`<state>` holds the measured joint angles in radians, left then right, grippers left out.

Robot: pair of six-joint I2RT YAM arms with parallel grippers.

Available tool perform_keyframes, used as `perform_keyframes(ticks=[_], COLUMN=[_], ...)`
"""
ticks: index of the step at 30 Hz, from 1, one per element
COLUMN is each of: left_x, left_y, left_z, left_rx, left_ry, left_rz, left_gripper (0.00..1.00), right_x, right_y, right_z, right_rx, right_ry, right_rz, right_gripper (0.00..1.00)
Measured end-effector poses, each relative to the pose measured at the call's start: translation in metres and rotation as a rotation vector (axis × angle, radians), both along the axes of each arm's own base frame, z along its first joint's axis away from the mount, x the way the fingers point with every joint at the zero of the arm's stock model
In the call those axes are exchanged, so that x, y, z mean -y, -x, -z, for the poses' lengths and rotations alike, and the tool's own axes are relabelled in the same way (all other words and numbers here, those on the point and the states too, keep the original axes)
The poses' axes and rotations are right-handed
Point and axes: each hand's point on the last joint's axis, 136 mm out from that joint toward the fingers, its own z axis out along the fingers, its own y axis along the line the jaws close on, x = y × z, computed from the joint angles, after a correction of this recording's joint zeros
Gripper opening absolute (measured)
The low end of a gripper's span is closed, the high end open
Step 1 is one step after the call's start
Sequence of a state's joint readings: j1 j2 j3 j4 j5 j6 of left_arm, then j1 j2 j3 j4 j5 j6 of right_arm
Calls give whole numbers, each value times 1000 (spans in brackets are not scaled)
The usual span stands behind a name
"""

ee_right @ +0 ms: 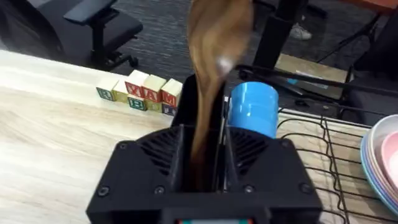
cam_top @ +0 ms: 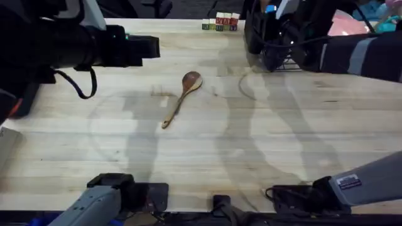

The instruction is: Pick up the spoon on the table one by one and put them onto the rack

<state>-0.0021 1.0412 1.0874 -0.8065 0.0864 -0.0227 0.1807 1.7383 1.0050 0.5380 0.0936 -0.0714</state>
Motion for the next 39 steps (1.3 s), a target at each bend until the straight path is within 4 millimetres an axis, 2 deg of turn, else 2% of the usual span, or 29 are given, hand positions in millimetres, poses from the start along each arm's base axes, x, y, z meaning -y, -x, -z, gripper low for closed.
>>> perform_keyframes(ticks=[3, 6, 11, 14, 19, 21, 23, 24, 34, 39], left_x=[0, 0, 0, 0, 0, 0, 0, 0, 0, 2], left_y=[-1, -1, -1, -1, -1, -1, -1, -1, 0, 0], left_z=[-1, -1, -1, -1, -1, -1, -1, -1, 0, 0], left_rx=[5, 6, 6, 6, 6, 6, 7, 6, 0, -1], left_ry=[0, 0, 0, 0, 0, 0, 0, 0, 0, 8], left_rz=[0, 0, 0, 0, 0, 0, 0, 0, 0, 8], left_gripper=[996, 996, 996, 996, 996, 996, 996, 996, 995, 996], right_x=[-4, -8, -11, -14, -23, -25, -25, -25, -8, 1], right_y=[1, 2, 11, 25, 59, 75, 90, 97, 166, 196], right_z=[0, -2, -23, -34, -36, -35, -38, -41, -81, -95], right_rx=[0, 1, 19, -6, -110, -156, -188, -197, -212, -208], right_ry=[4, 4, 0, 5, 54, 77, 102, 107, 119, 118], right_rz=[-9, -18, -26, -38, -80, -98, -116, -122, -133, -133], right_gripper=[426, 424, 469, 517, 618, 709, 957, 984, 993, 993])
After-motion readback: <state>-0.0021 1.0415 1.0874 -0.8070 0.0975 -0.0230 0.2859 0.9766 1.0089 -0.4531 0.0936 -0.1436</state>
